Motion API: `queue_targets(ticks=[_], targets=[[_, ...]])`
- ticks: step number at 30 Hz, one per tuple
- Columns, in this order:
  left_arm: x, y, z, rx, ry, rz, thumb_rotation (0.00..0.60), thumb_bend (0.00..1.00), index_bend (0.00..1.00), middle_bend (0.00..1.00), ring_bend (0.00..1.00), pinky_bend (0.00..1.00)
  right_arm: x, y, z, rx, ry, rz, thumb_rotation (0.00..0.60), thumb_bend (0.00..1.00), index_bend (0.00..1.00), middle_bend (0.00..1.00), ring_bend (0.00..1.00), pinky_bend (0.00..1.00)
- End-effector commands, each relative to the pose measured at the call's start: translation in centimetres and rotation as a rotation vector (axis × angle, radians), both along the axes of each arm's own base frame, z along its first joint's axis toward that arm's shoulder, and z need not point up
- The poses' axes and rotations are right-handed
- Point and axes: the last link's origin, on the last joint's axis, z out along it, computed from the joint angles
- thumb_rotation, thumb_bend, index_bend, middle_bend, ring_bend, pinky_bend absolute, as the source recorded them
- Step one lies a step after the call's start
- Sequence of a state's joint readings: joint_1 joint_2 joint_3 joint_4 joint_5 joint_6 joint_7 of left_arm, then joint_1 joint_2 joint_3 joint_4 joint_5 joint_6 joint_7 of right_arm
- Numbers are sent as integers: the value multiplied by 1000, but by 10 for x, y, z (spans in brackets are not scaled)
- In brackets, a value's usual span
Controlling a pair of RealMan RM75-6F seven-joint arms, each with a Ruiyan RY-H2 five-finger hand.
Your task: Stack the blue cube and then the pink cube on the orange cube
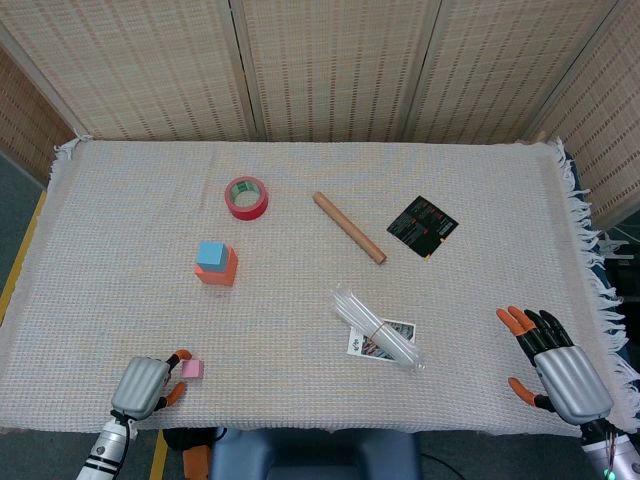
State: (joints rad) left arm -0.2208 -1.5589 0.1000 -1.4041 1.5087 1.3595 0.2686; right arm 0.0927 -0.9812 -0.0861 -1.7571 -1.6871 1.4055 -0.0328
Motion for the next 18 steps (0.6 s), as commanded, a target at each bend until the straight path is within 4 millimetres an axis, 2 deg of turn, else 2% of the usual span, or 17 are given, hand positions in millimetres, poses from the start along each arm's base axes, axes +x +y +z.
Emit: queue_targets(ticks=[1,12,13,15,18], targets=[[1,3,-2,28,17,-31,600,315,434,1000,1000,1000,0,-1,0,1,1,-2,600,182,0,0,0,0],[5,4,-2,51,-19,-54,600,316,450,1000,1000,1000,0,-1,-1,-1,3,-6,600,182,0,0,0,0],[6,6,3,60,-31,-57,600,316,450,1000,1000,1000,-1,-2,0,-3,3,-8,600,183,0,0,0,0],[9,13,26,29,-118,-7,600,315,451,1000,1000,1000,-2,-3,1,-10,3,-15,600,182,0,0,0,0],[12,29,56,25,-122,8,600,312,452,1000,1000,1000,-2,-4,1,-17,4,-20,600,183,0,0,0,0]])
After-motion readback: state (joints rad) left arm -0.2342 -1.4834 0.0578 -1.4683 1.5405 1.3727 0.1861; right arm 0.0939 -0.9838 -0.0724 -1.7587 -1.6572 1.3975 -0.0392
